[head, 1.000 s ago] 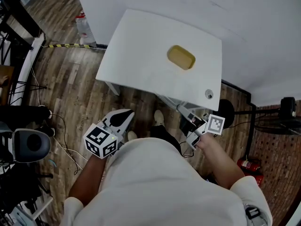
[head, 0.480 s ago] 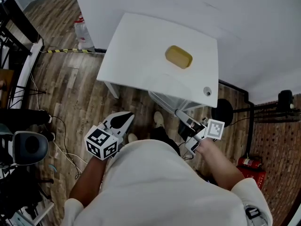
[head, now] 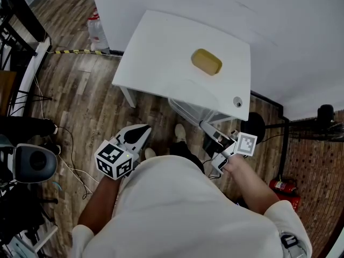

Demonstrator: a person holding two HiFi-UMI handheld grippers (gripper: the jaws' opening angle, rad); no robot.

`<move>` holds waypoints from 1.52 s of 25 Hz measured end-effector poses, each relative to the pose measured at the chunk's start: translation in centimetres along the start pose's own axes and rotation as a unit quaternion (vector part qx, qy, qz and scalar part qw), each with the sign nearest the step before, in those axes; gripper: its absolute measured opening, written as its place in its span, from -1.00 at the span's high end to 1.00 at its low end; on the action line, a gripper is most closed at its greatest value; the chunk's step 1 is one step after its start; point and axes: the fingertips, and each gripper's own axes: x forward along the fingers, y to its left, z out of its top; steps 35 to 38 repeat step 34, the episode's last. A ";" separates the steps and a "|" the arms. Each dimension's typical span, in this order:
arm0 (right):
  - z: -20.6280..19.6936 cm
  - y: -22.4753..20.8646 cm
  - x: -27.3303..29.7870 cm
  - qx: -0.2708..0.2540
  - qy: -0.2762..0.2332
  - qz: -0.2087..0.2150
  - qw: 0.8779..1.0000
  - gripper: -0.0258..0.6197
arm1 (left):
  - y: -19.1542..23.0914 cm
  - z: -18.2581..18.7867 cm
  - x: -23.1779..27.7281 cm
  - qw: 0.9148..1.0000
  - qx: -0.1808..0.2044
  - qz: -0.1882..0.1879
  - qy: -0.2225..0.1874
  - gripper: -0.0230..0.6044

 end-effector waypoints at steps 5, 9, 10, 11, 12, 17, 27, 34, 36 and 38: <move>-0.2 0.1 0.2 -0.003 0.001 0.004 1.000 0.80 | 0.1 -0.2 -0.3 1.000 -0.001 0.002 0.000 0.87; -0.3 0.3 0.4 0.000 0.001 0.005 1.000 0.80 | 0.3 -0.1 -0.5 1.000 -0.001 0.002 0.000 0.87; -0.3 0.4 0.5 0.001 0.001 0.006 1.000 0.80 | 0.4 -0.1 -0.5 1.000 -0.001 0.002 0.000 0.87; -0.2 0.4 0.6 0.000 0.001 0.007 1.000 0.80 | 0.5 -0.1 -0.5 1.000 -0.002 0.002 0.000 0.87; -0.2 0.4 0.7 -0.001 0.001 0.008 1.000 0.80 | 0.6 -0.1 -0.4 1.000 -0.003 0.001 0.000 0.87; 0.1 0.3 0.8 0.001 0.000 0.003 1.000 0.80 | 0.8 -0.1 -0.2 1.000 -0.005 -0.001 0.004 0.87; 1.3 -0.3 1.7 0.002 0.003 0.003 1.000 0.80 | 2.2 0.2 0.6 1.000 -0.011 0.002 0.009 0.87; 3.2 -1.4 1.5 0.001 0.006 0.002 1.000 0.80 | 2.6 0.8 2.6 1.000 -0.012 0.003 0.011 0.87; 3.2 -1.4 1.5 0.001 0.006 0.002 1.000 0.80 | 2.6 0.8 2.6 1.000 -0.012 0.003 0.011 0.87; 3.2 -1.4 1.5 0.001 0.006 0.002 1.000 0.80 | 2.6 0.8 2.6 1.000 -0.012 0.003 0.011 0.87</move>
